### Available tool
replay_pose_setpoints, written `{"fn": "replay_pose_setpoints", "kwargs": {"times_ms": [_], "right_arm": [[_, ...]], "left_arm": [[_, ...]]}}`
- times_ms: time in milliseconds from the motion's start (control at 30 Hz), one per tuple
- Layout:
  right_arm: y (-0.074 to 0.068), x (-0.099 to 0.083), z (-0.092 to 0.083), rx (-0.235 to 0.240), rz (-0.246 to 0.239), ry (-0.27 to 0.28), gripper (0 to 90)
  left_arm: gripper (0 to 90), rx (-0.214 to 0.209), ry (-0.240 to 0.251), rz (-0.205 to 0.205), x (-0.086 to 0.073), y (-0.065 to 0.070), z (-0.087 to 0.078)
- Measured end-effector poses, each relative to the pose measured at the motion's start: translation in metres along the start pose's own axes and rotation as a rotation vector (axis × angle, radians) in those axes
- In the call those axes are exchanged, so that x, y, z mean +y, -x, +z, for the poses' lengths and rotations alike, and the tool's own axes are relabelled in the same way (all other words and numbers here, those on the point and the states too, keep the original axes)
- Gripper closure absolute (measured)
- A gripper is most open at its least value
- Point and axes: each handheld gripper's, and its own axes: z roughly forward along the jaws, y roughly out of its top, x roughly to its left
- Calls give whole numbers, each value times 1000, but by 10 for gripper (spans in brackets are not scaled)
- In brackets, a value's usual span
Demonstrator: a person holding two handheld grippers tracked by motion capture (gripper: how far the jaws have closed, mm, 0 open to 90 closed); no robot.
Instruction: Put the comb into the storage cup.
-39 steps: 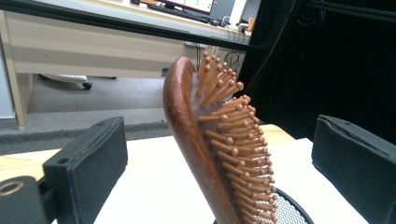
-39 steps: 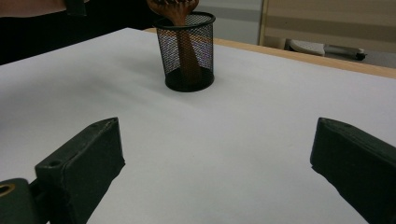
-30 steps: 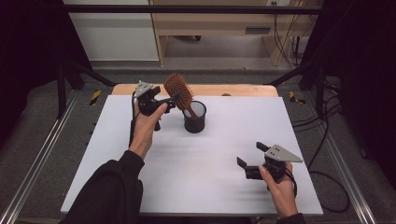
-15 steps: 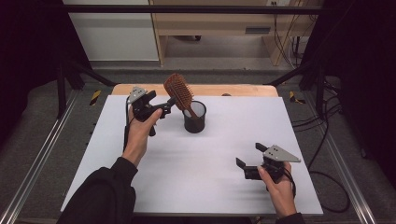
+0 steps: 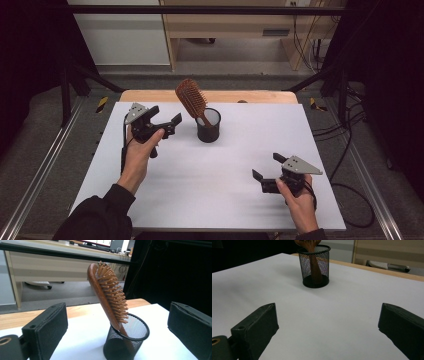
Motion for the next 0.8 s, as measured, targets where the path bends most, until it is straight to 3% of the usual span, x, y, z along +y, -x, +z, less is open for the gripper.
{"fn": "replay_pose_setpoints", "kwargs": {"times_ms": [233,500,633,800], "right_arm": [[1,0,-1,-3,0,1,29],[1,-1,0,-1,-1,-3,29],[1,-1,0,-2,-1,-2,28],[0,-1,0,0,-3,-4,28]], "left_arm": [[32,-14,6,8,0,4,-13],[32,-18,20,-23,-9,3,-30],[32,-3,44,-33,-19,1,-44],[31,24,38,-26,-35,-7,-62]]}}
